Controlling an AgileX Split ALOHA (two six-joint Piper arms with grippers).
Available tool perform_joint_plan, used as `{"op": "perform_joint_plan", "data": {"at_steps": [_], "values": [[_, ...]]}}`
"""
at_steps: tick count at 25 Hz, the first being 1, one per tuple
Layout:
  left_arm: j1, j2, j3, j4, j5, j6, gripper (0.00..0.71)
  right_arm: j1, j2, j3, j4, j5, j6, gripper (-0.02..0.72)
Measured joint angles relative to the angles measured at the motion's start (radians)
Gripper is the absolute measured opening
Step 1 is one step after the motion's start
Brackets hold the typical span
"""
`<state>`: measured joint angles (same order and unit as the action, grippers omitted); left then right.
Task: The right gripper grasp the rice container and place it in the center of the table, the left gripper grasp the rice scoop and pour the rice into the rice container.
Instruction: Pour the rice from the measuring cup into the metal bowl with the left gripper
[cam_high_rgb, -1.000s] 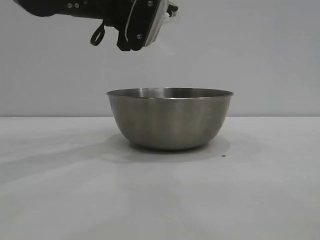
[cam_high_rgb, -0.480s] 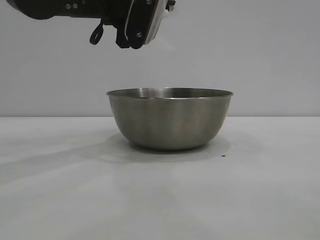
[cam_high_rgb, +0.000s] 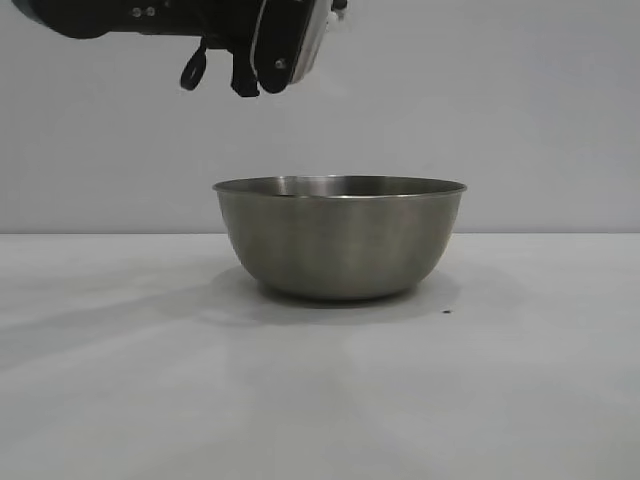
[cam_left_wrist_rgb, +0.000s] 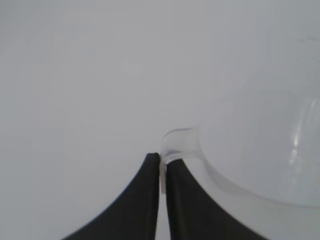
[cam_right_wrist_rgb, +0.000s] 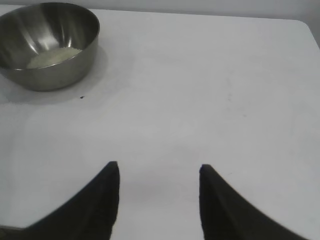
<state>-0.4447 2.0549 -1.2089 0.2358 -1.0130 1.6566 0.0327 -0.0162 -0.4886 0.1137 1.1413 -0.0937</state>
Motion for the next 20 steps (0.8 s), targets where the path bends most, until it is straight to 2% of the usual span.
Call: {"op": "perform_joint_plan", "data": {"at_steps": [11, 20], "values": [[-0.001, -0.045, 0.000, -0.275, 0.091, -0.275, 0.000, 0.000, 0.000, 0.000, 0.000, 0.000, 0.000, 0.315], [-0.001, -0.065, 0.000, -0.325, 0.152, -0.456, 0.000, 0.000, 0.000, 0.000, 0.000, 0.000, 0.000, 0.315]]}}
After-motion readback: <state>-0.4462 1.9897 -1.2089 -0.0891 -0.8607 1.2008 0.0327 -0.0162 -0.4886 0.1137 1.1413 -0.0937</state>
